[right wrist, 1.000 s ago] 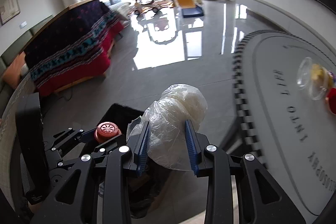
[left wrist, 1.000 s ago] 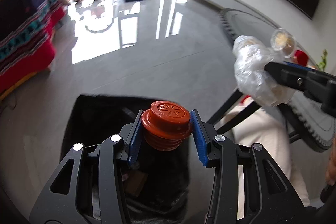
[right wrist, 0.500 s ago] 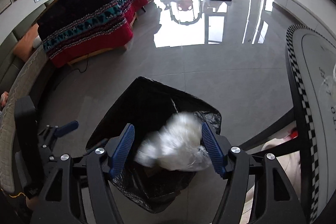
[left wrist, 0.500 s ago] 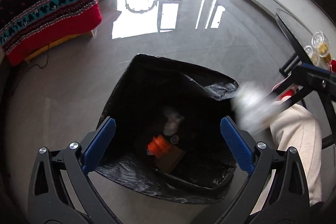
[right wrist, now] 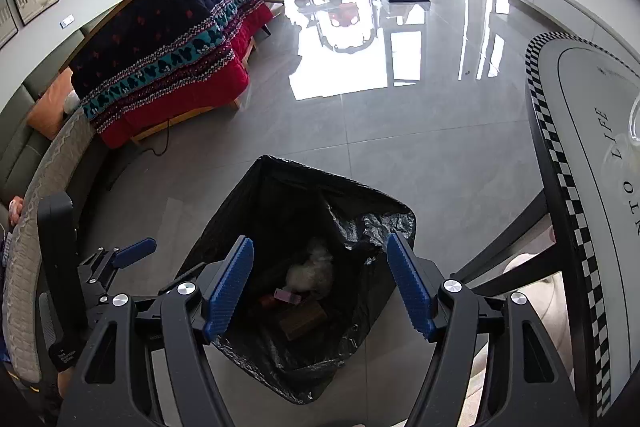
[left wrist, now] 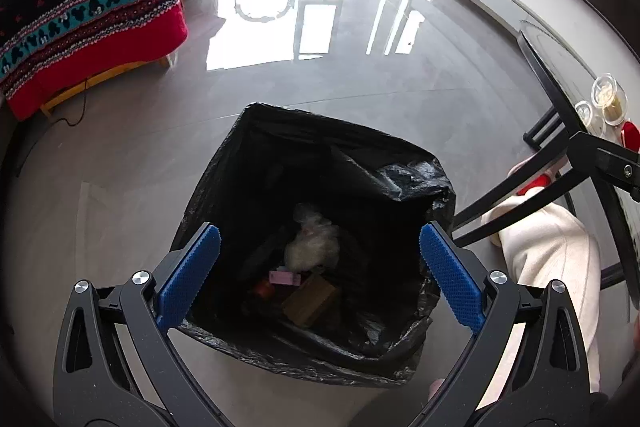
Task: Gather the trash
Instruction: 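Drop the red cap stack and plastic bag into the trash bag with both grippers, then move both open grippers back toward the table items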
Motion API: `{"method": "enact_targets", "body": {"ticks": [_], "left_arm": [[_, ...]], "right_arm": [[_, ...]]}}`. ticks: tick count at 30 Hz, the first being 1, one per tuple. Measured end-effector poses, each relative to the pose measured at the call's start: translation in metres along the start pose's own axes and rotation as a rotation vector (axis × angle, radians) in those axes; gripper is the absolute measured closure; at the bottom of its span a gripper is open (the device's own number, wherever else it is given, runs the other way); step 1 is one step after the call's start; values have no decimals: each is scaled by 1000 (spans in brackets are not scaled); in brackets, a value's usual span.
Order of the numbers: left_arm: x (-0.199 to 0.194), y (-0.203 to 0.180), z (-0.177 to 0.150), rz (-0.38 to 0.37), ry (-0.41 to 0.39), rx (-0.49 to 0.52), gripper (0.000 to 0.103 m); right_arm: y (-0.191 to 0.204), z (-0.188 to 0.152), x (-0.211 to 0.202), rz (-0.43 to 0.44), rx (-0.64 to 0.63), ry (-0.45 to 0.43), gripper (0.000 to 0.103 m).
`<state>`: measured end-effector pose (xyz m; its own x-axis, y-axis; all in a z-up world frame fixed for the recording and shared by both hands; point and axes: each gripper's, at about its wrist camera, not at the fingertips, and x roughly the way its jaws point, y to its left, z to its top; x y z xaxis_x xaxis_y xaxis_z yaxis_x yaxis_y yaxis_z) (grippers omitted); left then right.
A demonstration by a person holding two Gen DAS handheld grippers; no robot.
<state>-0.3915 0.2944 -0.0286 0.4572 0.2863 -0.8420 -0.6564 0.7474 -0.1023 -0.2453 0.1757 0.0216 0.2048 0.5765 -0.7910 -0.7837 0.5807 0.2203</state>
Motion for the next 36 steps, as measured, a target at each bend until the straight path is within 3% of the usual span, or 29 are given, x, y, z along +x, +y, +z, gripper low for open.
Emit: {"method": "enact_targets", "body": {"ticks": [13,31,36], "left_arm": [[-6,-53,23,-86,-13,99,6],[0,-183,71,-213,-24,321,6],[5,-229,82,-251,-22,378,6]], "right_arm": [[-38,3,-27,15,91,-56,33],[-154,2,-90,-155,259,-207,33],[-196,-3,-113,-232,319,-255,27]]}}
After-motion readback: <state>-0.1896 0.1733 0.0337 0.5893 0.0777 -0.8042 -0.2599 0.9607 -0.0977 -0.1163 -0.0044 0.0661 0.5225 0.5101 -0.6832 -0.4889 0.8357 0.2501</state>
